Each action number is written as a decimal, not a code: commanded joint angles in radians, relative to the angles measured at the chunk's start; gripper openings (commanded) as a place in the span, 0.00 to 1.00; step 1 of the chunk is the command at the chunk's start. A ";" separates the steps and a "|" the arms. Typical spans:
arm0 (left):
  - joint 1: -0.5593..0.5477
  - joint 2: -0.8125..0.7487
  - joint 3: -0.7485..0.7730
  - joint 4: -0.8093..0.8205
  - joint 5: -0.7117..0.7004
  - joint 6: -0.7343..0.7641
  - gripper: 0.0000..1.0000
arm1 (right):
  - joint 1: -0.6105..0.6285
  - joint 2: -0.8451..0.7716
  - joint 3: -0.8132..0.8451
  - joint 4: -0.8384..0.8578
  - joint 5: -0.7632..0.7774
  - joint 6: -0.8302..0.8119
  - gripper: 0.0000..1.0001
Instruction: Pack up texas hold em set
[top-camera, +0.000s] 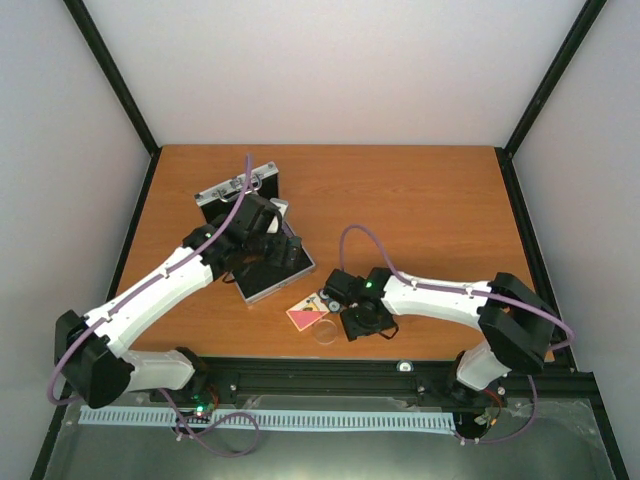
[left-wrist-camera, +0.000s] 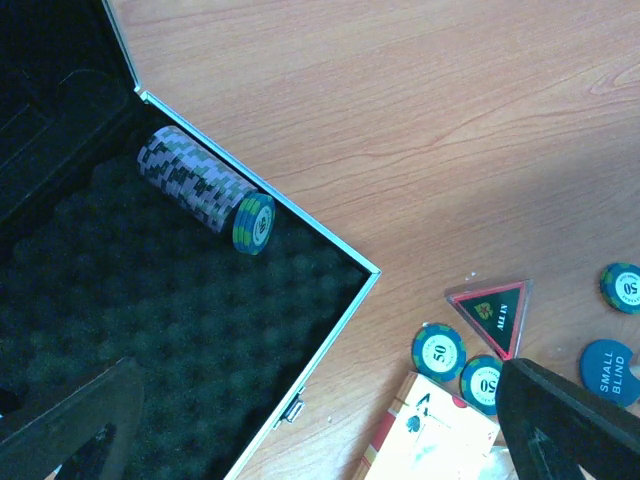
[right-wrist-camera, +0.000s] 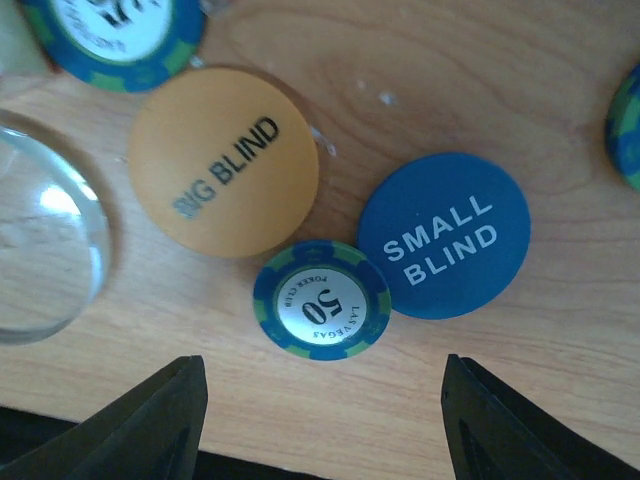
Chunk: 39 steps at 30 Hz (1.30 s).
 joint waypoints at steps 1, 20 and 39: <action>-0.002 -0.029 -0.008 0.020 0.002 -0.016 1.00 | 0.013 0.028 -0.052 0.074 -0.013 0.074 0.66; -0.002 -0.048 -0.044 0.024 0.002 -0.024 1.00 | 0.013 0.104 -0.045 0.113 0.027 0.091 0.43; -0.002 -0.086 -0.074 0.042 -0.001 -0.033 1.00 | 0.012 -0.074 -0.028 -0.042 0.098 0.136 0.39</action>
